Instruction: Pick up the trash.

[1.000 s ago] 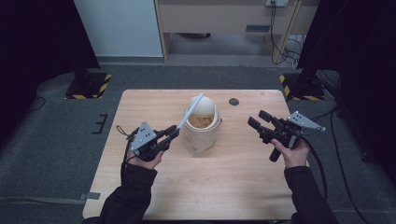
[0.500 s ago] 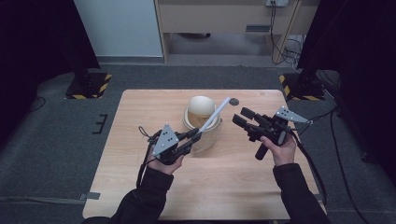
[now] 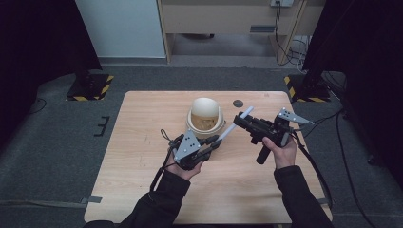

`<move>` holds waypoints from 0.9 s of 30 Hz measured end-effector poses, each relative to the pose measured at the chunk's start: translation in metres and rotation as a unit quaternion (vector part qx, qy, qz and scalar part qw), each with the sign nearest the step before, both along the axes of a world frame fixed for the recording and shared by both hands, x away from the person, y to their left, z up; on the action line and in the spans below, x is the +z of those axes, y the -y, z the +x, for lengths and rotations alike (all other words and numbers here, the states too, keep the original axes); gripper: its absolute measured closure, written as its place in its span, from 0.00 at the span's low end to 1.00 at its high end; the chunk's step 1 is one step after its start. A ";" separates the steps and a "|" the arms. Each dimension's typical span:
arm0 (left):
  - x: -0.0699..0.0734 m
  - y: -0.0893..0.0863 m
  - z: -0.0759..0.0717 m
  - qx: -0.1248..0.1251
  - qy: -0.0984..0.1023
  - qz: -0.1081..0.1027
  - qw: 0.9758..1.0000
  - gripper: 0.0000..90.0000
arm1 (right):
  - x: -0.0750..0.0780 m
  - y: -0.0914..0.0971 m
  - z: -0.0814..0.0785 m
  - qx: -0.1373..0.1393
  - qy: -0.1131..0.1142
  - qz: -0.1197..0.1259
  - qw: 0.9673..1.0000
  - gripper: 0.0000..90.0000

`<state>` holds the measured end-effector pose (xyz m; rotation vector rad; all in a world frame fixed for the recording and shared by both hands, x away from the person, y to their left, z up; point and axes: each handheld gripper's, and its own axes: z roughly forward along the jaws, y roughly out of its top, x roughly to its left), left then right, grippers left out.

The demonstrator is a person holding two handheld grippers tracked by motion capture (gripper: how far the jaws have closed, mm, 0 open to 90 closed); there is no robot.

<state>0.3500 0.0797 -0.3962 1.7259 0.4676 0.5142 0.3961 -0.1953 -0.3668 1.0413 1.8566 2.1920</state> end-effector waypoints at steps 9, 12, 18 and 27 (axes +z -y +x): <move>-0.001 -0.013 -0.003 0.001 -0.017 -0.006 1.000 0.84 | 0.001 -0.002 -0.002 0.024 -0.008 0.020 0.999 0.89; -0.001 -0.033 -0.004 0.024 -0.030 -0.003 0.999 0.79 | 0.003 0.001 -0.002 0.011 0.004 0.013 1.000 0.89; -0.007 -0.086 -0.008 0.089 -0.053 0.018 0.994 0.62 | 0.012 0.009 -0.004 -0.007 0.021 0.009 1.000 0.89; -0.049 -0.164 -0.005 0.198 -0.122 0.062 0.971 0.34 | 0.034 0.022 -0.003 -0.048 0.067 0.000 0.997 0.89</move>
